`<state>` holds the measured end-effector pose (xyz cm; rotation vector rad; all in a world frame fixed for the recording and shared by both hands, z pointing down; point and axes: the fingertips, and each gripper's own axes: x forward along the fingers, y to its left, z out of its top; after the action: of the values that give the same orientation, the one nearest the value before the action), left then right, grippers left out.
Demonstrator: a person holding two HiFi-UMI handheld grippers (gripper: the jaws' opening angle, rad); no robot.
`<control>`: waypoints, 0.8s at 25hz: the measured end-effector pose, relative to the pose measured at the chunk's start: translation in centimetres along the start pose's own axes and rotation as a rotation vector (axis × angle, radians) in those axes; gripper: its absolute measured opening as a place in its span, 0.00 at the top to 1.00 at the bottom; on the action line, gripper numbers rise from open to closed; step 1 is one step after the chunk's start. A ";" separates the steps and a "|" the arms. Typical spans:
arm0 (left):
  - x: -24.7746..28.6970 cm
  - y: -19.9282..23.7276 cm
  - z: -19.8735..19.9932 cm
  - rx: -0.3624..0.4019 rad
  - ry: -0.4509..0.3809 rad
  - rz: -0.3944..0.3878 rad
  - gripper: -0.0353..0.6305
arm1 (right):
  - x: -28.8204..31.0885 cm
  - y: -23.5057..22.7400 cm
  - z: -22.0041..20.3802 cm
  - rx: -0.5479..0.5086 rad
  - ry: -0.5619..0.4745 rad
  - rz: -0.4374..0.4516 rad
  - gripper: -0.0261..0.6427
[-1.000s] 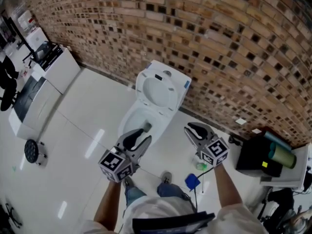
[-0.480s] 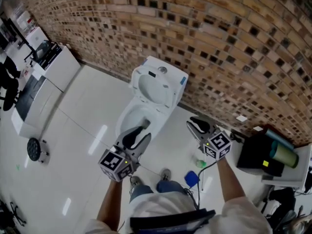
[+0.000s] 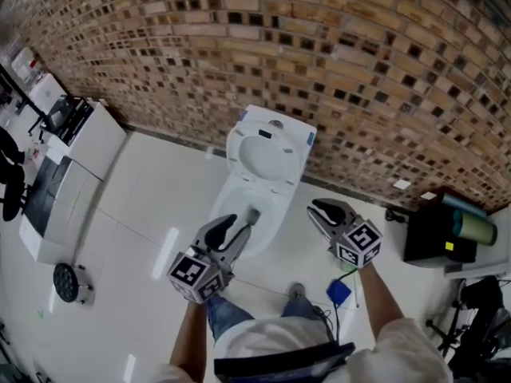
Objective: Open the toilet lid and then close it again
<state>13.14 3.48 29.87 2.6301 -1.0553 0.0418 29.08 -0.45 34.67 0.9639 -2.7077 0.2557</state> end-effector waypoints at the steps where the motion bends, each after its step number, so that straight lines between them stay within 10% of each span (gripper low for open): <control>1: -1.0 1.5 -0.1 0.005 0.003 -0.018 0.71 | 0.9 0.8 -0.1 0.008 0.001 -0.026 0.83; 11: -9.9 13.5 1.2 0.115 0.101 -0.219 0.71 | 10.7 9.0 2.9 0.118 -0.019 -0.268 0.78; 20: -4.6 13.6 1.4 0.140 0.127 -0.411 0.71 | 13.9 -1.1 5.2 -0.043 0.170 -0.224 0.64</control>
<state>0.39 -3.13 31.52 2.8728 -0.4731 0.1947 18.46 -10.89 33.90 1.1650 -2.4182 0.2235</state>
